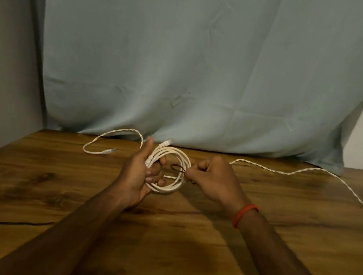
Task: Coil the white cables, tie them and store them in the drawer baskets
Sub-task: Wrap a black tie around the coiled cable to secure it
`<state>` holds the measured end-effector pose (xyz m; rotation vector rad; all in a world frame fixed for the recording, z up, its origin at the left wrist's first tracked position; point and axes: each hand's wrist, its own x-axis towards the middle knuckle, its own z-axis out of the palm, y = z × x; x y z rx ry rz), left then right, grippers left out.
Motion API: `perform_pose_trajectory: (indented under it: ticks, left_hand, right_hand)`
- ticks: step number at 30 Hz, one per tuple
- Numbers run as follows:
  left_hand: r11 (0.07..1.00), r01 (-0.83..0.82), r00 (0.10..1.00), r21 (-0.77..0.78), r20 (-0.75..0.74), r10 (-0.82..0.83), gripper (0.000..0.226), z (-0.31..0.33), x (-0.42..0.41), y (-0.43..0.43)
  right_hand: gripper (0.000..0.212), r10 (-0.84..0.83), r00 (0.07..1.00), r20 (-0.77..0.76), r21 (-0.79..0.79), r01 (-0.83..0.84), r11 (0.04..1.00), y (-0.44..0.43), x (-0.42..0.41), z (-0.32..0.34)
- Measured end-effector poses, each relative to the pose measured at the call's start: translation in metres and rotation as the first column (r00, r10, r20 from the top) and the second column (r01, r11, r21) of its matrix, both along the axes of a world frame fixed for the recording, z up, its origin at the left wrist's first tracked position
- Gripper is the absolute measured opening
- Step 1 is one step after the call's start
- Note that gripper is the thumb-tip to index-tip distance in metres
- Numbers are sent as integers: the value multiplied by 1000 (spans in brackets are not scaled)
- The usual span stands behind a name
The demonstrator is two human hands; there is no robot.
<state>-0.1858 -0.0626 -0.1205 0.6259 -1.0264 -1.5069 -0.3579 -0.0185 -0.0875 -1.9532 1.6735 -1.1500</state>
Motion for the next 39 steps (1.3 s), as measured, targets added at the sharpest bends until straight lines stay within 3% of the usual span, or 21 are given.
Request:
perform_pose_trajectory:
  ticks: [4,6,9,14,18,28,33,39]
  left_hand:
    - [987,-80,992,-138,87,93,56,3,-6,9]
    - [968,-122,977,-219,145,156,47,2,-11,14]
    - [945,-162,954,-285,199,223,50,2,-17,18]
    - [911,-177,948,-372,185,260,51,4,-18,22]
    - [904,-126,953,-409,204,225,50,-2,-18,16]
    - [929,-176,963,-325,140,231,21,-6,-19,5]
    - [932,-203,961,-300,124,249,35,-6,-19,5]
    - [879,-242,934,-412,146,325,24,-5,-18,12]
  right_hand:
    - [26,-73,997,6,59,73,996,4,4,-1]
    - [22,-100,991,89,40,97,994,5,7,-1]
    - [23,-95,955,281,42,87,995,9,15,-2]
    - [22,-14,793,609,62,-30,998,15,29,-9]
    - [22,18,673,740,72,-106,992,18,35,-12]
    - [25,-17,578,816,137,-165,977,16,39,-13]
    - [26,12,611,792,190,-264,945,13,38,-12]
    - [30,60,688,723,206,-298,932,12,35,-10]
